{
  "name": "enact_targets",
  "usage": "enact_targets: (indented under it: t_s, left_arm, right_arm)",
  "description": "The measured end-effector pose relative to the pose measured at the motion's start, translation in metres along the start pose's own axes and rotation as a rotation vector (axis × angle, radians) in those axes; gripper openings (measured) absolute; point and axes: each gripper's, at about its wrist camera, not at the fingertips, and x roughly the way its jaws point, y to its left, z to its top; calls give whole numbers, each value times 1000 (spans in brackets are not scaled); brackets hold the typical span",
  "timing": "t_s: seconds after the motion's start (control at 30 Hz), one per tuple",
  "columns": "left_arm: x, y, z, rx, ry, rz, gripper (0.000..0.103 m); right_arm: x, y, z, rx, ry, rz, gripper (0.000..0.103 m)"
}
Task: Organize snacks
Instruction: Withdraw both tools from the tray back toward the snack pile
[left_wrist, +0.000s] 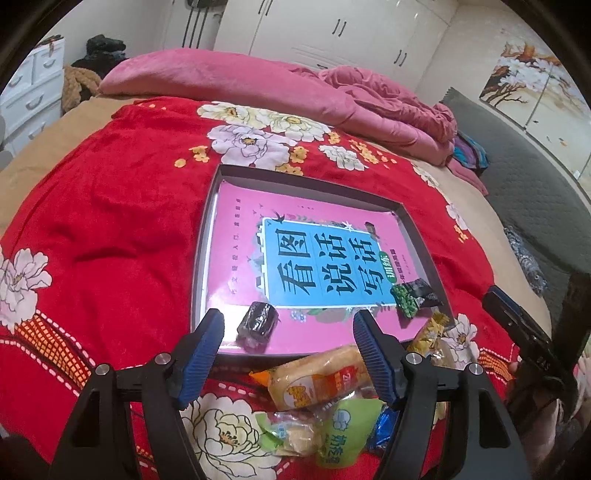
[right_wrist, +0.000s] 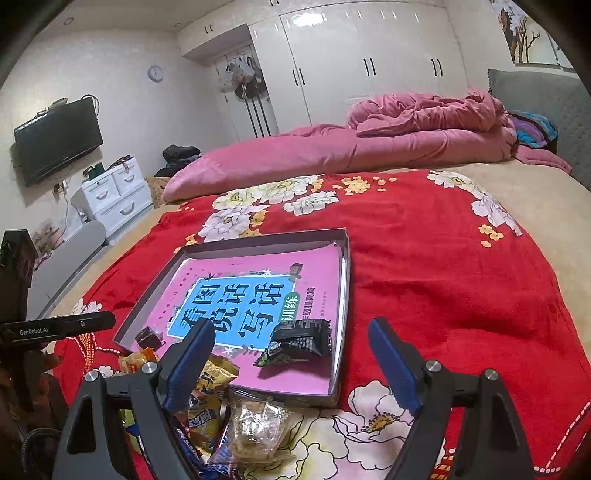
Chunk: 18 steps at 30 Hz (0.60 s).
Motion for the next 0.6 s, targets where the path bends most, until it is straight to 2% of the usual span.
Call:
enact_targets:
  t_s: [0.6]
  left_arm:
    - [-1,-3,-25,39,52,5,74]
  right_arm:
    - [-6,8,-9,-8,25,-6,88]
